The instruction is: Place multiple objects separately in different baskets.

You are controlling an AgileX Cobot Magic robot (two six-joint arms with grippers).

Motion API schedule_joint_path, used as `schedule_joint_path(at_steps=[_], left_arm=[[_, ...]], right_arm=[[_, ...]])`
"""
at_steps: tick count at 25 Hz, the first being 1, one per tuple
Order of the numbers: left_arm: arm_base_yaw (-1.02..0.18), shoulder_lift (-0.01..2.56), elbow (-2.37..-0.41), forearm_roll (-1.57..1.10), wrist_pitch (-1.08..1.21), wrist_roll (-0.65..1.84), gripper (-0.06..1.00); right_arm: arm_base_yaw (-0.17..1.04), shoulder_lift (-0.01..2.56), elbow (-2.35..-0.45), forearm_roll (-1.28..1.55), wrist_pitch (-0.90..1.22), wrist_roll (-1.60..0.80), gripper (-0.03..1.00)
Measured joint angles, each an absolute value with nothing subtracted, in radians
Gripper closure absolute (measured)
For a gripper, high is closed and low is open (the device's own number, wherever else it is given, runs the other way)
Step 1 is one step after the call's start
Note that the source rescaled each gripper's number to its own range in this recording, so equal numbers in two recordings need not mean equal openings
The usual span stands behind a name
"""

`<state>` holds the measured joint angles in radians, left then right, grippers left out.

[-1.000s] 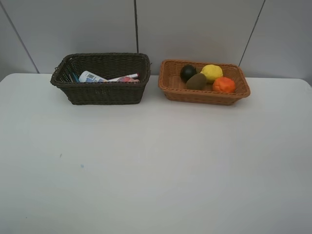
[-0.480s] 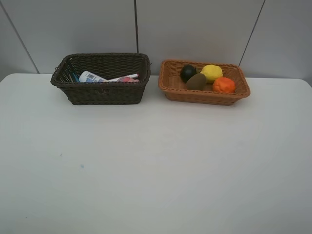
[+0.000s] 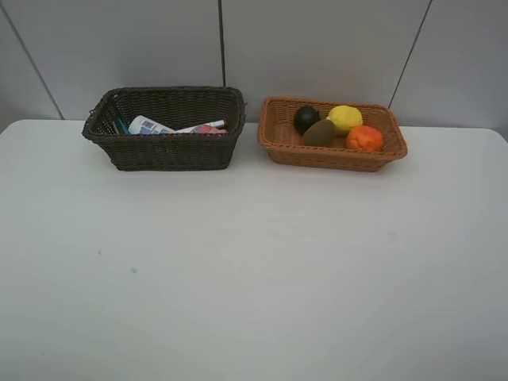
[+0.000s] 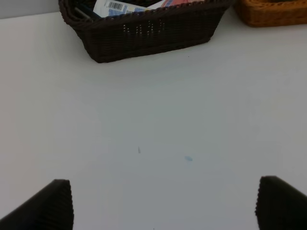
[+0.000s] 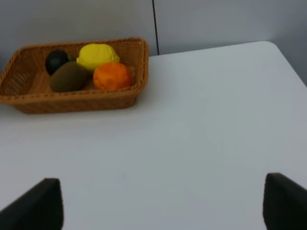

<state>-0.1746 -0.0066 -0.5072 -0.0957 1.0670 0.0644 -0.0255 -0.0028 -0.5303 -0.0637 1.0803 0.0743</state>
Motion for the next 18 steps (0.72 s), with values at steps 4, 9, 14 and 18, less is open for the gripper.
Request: schedule_joint_path(at_steps=[4, 9, 14, 18], left_arm=[[-0.175, -0.007, -0.507, -0.096, 1.067, 0.064, -0.06], [-0.175, -0.007, -0.507, -0.096, 1.067, 0.064, -0.06], [-0.175, -0.007, -0.507, -0.096, 1.067, 0.064, -0.06], [-0.175, -0.007, -0.507, -0.096, 1.067, 0.064, -0.06]], right_arm=[[-0.026, -0.003, -0.526, -0.063, 1.076, 0.058, -0.01], [-0.026, -0.003, -0.526, -0.063, 1.076, 0.055, -0.01], [-0.026, -0.003, -0.526, -0.062, 1.076, 0.055, -0.01], [-0.026, -0.003, -0.526, -0.062, 1.076, 0.055, -0.01]])
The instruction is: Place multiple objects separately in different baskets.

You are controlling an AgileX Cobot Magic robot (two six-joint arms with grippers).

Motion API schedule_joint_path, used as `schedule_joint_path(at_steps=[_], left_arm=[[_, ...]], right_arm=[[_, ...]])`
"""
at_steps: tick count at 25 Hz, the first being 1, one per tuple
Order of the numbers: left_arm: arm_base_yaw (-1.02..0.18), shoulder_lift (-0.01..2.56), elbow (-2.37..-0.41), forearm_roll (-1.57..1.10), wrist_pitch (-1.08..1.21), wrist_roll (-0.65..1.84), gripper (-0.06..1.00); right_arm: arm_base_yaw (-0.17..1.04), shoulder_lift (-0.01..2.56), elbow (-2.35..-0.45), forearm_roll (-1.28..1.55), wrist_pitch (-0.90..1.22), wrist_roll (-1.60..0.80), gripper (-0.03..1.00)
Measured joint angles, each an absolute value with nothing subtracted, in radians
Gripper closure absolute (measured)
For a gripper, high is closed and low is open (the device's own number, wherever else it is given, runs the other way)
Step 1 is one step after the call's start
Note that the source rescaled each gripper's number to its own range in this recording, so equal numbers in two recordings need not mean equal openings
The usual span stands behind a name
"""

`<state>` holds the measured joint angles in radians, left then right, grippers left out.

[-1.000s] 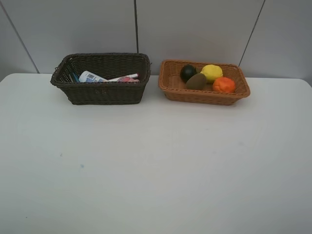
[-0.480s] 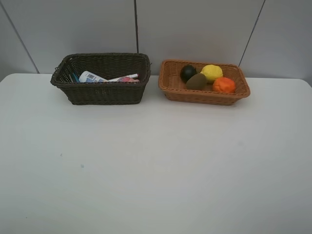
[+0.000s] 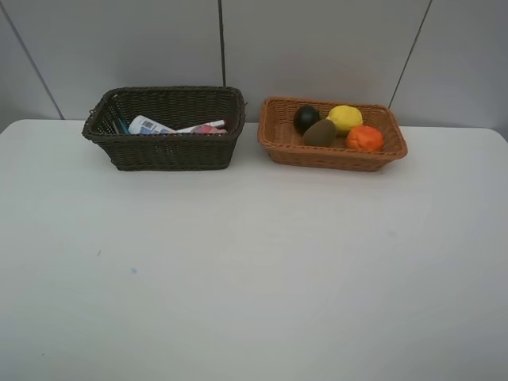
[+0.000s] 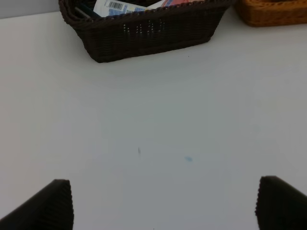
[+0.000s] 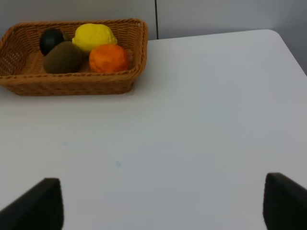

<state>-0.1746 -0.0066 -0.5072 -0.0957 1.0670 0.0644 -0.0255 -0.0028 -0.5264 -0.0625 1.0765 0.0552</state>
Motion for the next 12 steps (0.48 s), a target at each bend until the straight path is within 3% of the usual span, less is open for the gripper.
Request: schedule_joint_path(at_steps=[12], left_arm=[[-0.175, -0.007, -0.507, -0.096, 1.067, 0.064, -0.06]], right_arm=[[-0.026, -0.003, -0.526, -0.062, 1.076, 0.054, -0.01]])
